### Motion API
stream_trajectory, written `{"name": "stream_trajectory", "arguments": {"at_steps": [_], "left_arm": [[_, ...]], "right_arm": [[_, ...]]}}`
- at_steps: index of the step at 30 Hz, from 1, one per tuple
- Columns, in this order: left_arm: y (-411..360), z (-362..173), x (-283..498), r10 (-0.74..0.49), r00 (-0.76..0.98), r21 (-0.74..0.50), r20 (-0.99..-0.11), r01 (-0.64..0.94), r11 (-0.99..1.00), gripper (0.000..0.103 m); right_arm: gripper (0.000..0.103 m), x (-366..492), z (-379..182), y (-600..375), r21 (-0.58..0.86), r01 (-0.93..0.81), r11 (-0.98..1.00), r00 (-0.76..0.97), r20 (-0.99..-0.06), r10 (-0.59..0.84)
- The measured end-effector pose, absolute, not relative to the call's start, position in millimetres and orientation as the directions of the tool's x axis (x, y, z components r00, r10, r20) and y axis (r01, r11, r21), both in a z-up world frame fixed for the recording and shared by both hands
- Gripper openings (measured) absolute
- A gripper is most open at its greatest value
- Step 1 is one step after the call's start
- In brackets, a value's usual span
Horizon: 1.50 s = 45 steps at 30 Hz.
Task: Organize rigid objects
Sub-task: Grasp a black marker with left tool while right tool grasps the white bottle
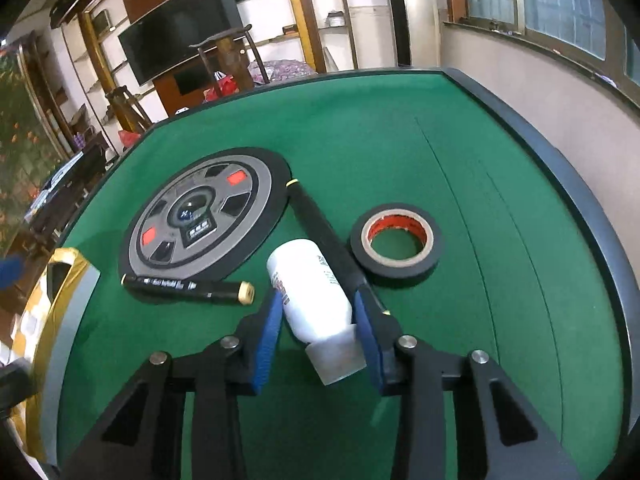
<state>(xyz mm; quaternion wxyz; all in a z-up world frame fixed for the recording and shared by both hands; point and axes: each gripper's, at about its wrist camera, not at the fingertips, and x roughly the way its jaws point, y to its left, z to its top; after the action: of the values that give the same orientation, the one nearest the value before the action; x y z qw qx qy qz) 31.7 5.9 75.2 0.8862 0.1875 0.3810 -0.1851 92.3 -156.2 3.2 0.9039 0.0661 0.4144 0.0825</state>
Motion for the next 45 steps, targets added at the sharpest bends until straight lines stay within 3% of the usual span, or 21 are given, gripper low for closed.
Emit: {"name": "stream_trajectory", "arguments": {"at_steps": [4, 6, 7, 8, 9, 10, 12, 13, 14, 20, 21, 22, 24, 25, 29, 33, 34, 35, 36, 39, 45], "left_arm": [[-20.6, 32.5, 67.0, -0.076, 0.624, 0.345, -0.778, 0.524, 0.779, 0.096], [-28.0, 12.4, 74.9, -0.028, 0.595, 0.385, -0.804, 0.555, 0.737, 0.085], [-28.8, 8.2, 74.5, -0.026, 0.593, 0.389, -0.805, 0.559, 0.732, 0.084], [-29.2, 10.9, 73.7, -0.049, 0.586, 0.366, -0.809, 0.566, 0.739, 0.074], [-27.8, 10.6, 74.6, -0.064, 0.542, 0.322, -0.838, 0.586, 0.744, 0.049], [-25.9, 14.9, 73.2, -0.096, 0.525, 0.278, -0.846, 0.587, 0.760, 0.043], [-28.3, 15.8, 67.3, -0.067, 0.549, 0.319, -0.833, 0.576, 0.753, 0.017], [-27.0, 16.9, 63.5, -0.090, 0.529, 0.286, -0.844, 0.585, 0.759, 0.006], [-23.4, 15.2, 60.7, -0.118, 0.470, 0.214, -0.875, 0.593, 0.777, 0.000], [-2.6, 32.4, 21.0, -0.170, 0.504, 0.174, -0.847, 0.564, 0.807, 0.002], [1.2, 39.2, 20.8, -0.194, 0.517, 0.163, -0.834, 0.567, 0.808, 0.009], [5.7, 48.0, 25.9, -0.227, 0.519, 0.140, -0.824, 0.575, 0.806, 0.019], [8.0, 52.1, 40.3, -0.234, 0.520, 0.130, -0.821, 0.571, 0.810, 0.092], [7.8, 53.9, 51.1, -0.235, 0.549, 0.152, -0.802, 0.568, 0.809, 0.097], [-11.3, 33.5, 75.2, -0.142, 0.604, 0.306, -0.784, 0.576, 0.758, 0.096], [-22.0, 10.9, 86.0, -0.102, 0.598, 0.364, -0.795, 0.605, 0.708, 0.093], [-20.0, 12.7, 85.0, -0.119, 0.587, 0.338, -0.800, 0.607, 0.719, 0.089], [-17.3, 14.8, 86.3, -0.141, 0.544, 0.278, -0.827, 0.614, 0.739, 0.071], [-16.2, 16.6, 85.0, -0.170, 0.495, 0.214, -0.852, 0.625, 0.751, 0.044], [-15.6, 17.1, 72.8, -0.183, 0.466, 0.173, -0.866, 0.621, 0.764, 0.016], [-9.6, 21.7, 25.9, -0.212, 0.423, 0.103, -0.881, 0.609, 0.787, 0.014]], "right_arm": [[0.034, 84.5, 1.8, -164.2, 0.240, -0.098, 0.966, 0.630, -0.736, 0.247], [0.034, 86.0, 0.1, -169.1, 0.271, -0.097, 0.958, 0.619, -0.737, 0.271], [0.034, 88.3, -1.3, -171.3, 0.295, -0.098, 0.950, 0.610, -0.737, 0.292], [0.034, 90.2, -2.9, -173.7, 0.322, -0.096, 0.942, 0.599, -0.737, 0.313], [0.034, 91.6, -4.0, -174.2, 0.337, -0.095, 0.937, 0.592, -0.737, 0.325], [0.034, 92.4, -5.0, -174.7, 0.348, -0.094, 0.933, 0.585, -0.739, 0.335], [0.034, 91.7, -5.0, -172.2, 0.339, -0.097, 0.936, 0.584, -0.742, 0.329], [0.034, 91.0, -4.5, -170.0, 0.324, -0.101, 0.941, 0.586, -0.745, 0.319], [0.034, 90.1, -3.9, -168.6, 0.313, -0.104, 0.944, 0.588, -0.746, 0.312], [0.034, 88.2, -4.4, -170.1, 0.315, -0.101, 0.944, 0.587, -0.747, 0.312], [0.034, 88.6, -4.9, -171.0, 0.322, -0.097, 0.942, 0.586, -0.747, 0.316], [0.034, 88.9, -5.4, -172.6, 0.327, -0.095, 0.940, 0.583, -0.747, 0.319], [0.034, 88.4, -6.2, -174.7, 0.342, -0.091, 0.935, 0.579, -0.746, 0.329], [0.034, 88.5, -6.3, -175.7, 0.347, -0.090, 0.934, 0.579, -0.745, 0.332], [0.034, 91.2, -7.6, -176.7, 0.358, -0.090, 0.929, 0.573, -0.744, 0.343], [0.035, 93.1, -12.4, -174.7, 0.370, -0.093, 0.924, 0.552, -0.754, 0.357], [0.035, 93.0, -12.6, -174.3, 0.367, -0.092, 0.926, 0.552, -0.755, 0.354], [0.035, 93.3, -12.6, -174.0, 0.365, -0.093, 0.926, 0.552, -0.756, 0.353], [0.035, 93.5, -12.9, -174.2, 0.366, -0.092, 0.926, 0.552, -0.755, 0.354], [0.035, 95.0, -12.3, -174.7, 0.370, -0.091, 0.925, 0.551, -0.755, 0.356], [0.036, 95.4, -13.3, -174.8, 0.382, -0.086, 0.920, 0.550, -0.752, 0.364]]}}
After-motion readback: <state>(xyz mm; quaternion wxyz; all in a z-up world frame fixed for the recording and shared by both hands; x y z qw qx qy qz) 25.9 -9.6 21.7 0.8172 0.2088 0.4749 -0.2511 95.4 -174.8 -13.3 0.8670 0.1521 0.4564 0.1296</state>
